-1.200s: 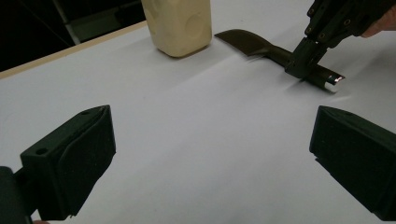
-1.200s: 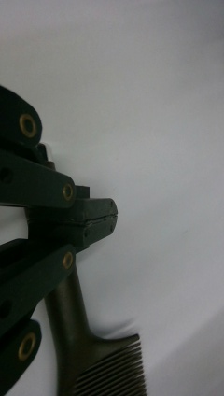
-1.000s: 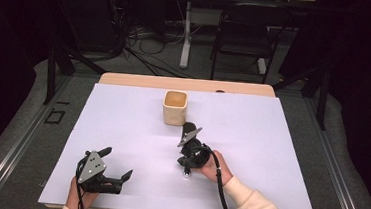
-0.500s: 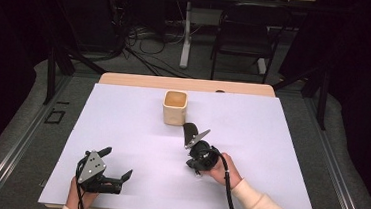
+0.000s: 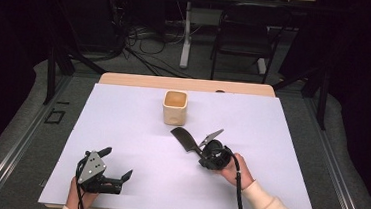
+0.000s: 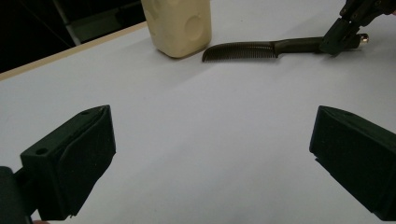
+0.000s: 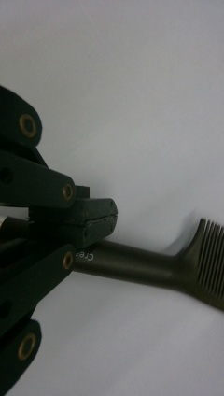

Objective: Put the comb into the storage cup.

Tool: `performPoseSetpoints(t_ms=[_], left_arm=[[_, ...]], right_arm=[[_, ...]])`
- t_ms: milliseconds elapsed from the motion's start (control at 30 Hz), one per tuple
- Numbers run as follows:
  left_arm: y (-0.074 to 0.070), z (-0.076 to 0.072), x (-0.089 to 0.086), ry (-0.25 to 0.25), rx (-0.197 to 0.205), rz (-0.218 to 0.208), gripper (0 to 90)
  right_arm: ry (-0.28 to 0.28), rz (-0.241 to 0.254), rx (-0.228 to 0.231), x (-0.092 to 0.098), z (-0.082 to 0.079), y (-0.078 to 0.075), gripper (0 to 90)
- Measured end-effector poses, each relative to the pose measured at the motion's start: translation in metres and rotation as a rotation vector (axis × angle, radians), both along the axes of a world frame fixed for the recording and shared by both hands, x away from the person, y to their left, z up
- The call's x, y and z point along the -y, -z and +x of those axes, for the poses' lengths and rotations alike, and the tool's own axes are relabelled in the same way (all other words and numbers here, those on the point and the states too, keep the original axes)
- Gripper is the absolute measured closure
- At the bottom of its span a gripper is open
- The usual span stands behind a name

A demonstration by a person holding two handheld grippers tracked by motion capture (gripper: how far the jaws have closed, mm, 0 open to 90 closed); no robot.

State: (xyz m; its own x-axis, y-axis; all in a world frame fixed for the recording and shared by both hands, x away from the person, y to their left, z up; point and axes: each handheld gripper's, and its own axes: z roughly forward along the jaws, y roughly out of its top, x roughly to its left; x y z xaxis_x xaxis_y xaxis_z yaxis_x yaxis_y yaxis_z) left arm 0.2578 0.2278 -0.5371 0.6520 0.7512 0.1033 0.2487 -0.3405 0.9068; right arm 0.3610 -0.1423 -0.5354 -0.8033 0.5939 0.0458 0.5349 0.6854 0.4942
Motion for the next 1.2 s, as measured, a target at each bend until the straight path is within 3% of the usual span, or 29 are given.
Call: performPoseSetpoints(t_ms=[567, 700, 833, 1200], left_arm=[[0.000, 0.000, -0.001, -0.002, 0.001, -0.003, 0.3], [0.000, 0.000, 0.000, -0.001, -0.001, -0.001, 0.3], [0.000, 0.001, 0.000, -0.001, -0.001, -0.003, 0.3], [0.000, 0.001, 0.000, -0.002, -0.002, 0.003, 0.3]], right_arm=[[0.036, -0.021, 0.002, 0.016, 0.008, -0.001, 90.0], [0.013, -0.017, 0.002, 0.017, 0.007, -0.003, 89.0], [-0.005, -0.007, 0.002, 0.016, 0.006, -0.007, 84.2], [-0.044, -0.012, 0.009, 0.014, 0.009, -0.018, 47.8]])
